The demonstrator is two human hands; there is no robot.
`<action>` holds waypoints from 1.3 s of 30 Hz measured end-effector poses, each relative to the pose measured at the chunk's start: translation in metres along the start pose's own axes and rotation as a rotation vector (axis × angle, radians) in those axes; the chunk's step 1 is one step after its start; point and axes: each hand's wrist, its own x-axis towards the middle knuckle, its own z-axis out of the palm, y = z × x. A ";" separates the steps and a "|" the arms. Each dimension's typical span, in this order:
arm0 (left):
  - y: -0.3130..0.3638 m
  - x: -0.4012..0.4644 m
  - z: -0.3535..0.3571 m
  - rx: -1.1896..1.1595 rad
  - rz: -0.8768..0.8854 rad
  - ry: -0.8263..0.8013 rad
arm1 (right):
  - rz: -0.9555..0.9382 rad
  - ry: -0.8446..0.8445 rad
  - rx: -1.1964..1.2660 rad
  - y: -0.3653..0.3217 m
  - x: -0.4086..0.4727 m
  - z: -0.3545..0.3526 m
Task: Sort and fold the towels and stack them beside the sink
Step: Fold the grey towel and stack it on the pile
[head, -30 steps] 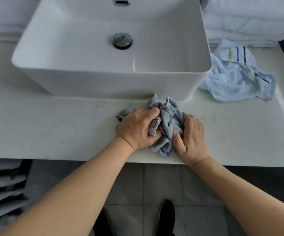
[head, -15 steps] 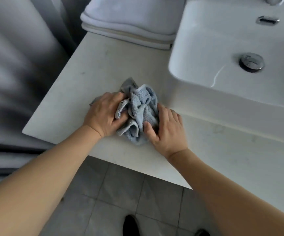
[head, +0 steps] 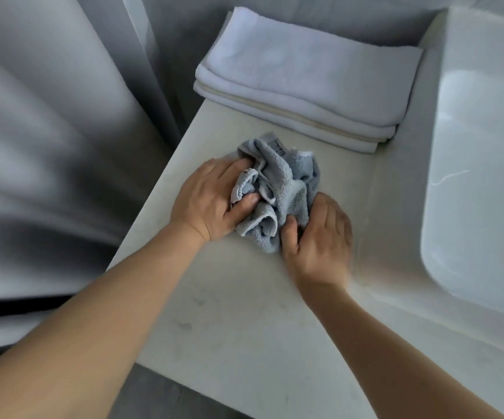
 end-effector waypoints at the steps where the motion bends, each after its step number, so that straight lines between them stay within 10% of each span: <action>1: 0.000 0.006 0.000 0.000 -0.003 -0.002 | 0.027 0.001 0.007 -0.001 0.005 0.000; 16: -0.002 0.021 -0.004 -0.088 0.051 0.028 | 0.203 0.048 0.075 -0.018 0.056 0.012; 24: -0.038 0.059 -0.037 -1.456 -0.645 -0.175 | 0.235 0.030 0.082 -0.019 0.058 0.010; 27: -0.052 0.083 -0.045 -1.142 -0.913 -0.104 | 0.235 0.049 0.103 -0.019 0.056 0.011; 32: -0.047 0.094 -0.048 -0.283 -0.605 -0.576 | 0.219 0.040 0.133 -0.014 0.056 0.012; 36: -0.026 0.079 -0.044 -0.001 -0.404 -0.720 | 0.526 0.120 0.741 -0.009 0.053 -0.003; 39: -0.024 0.061 -0.042 -0.229 -0.308 -0.751 | 0.776 0.068 1.120 -0.018 0.057 -0.019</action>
